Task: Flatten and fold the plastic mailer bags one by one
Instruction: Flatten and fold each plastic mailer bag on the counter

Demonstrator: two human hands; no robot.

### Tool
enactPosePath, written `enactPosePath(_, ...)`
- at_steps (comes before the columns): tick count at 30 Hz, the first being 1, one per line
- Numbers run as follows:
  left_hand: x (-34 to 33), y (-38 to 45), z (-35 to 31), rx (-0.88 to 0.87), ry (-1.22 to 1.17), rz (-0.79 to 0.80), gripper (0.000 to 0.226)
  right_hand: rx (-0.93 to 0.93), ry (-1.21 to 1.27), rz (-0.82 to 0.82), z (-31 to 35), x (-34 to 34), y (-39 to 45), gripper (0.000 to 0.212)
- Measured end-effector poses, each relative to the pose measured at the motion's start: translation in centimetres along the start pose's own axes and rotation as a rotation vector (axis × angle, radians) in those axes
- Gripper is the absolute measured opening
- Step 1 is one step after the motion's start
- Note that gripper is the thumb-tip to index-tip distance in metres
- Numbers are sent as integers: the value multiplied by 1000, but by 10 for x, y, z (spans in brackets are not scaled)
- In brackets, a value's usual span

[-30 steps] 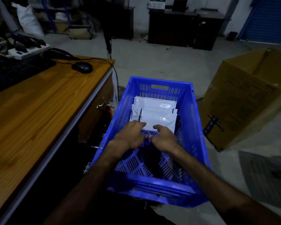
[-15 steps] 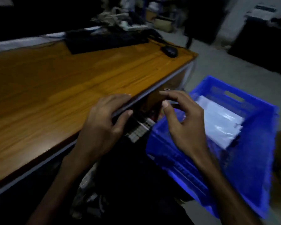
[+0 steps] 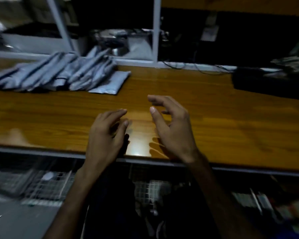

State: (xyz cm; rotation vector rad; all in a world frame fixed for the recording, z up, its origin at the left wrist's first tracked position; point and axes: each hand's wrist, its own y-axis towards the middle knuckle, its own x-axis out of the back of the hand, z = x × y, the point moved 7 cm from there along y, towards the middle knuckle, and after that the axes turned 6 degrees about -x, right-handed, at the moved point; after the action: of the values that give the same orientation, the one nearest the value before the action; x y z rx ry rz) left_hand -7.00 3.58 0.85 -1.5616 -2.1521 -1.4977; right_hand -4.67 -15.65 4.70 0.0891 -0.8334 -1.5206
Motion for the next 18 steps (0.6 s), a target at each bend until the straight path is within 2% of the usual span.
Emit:
enactPosePath(5,12,34,41,58,178,-1,31,78,-42,135,-13,-56,53,30)
enactPosePath(7,9,51,52,28,298,24,30,114,-85,159,-24,-71,73,30)
enactPosePath(11,-13,86,76,-29,561,166,33,86,-151,175,-53,-95,108,32)
enactPosePath(18,-38,125,98,-69,667,162,25,64,-269,245,-96,-126,140,38)
